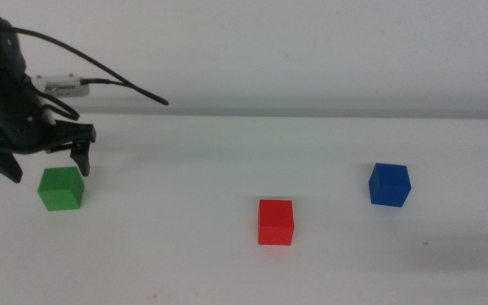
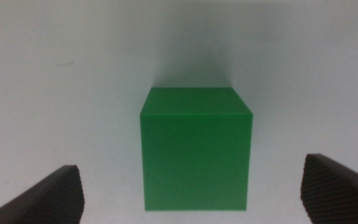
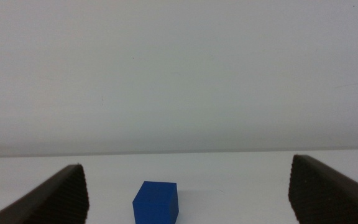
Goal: Stack red cubes first, then green, then blue cubes in a specific spot.
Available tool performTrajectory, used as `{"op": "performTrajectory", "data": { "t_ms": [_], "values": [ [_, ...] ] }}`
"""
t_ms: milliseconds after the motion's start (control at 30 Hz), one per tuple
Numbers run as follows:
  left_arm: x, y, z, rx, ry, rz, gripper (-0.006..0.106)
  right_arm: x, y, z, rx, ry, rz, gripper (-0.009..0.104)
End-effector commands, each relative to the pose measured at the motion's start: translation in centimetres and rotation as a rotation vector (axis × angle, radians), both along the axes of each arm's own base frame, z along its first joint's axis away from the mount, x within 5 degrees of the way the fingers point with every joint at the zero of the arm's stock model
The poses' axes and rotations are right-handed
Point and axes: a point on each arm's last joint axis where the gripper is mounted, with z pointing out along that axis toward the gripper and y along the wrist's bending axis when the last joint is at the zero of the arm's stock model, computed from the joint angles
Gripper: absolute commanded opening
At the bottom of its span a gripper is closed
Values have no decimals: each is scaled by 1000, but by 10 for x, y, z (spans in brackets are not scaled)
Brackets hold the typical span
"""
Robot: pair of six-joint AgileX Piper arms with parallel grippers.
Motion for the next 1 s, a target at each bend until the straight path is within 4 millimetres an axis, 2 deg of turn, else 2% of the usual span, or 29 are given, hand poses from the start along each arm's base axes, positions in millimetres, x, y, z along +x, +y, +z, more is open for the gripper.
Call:
{"op": "performTrajectory", "data": {
  "t_ms": [0, 733, 867, 967],
  "values": [
    [3, 0, -5, 1, -12, -15, 94, -1, 0, -12, -6, -5, -6, 85],
    [9, 1, -47, -2, 76, -85, 91, -1, 0, -12, -6, -5, -6, 85],
    [9, 1, -50, 0, 90, -87, 81, -1, 0, -12, -6, -5, -6, 85],
    [9, 2, -50, 0, 90, -85, 63, -1, 0, -12, -6, -5, -6, 85]
  ]
}}
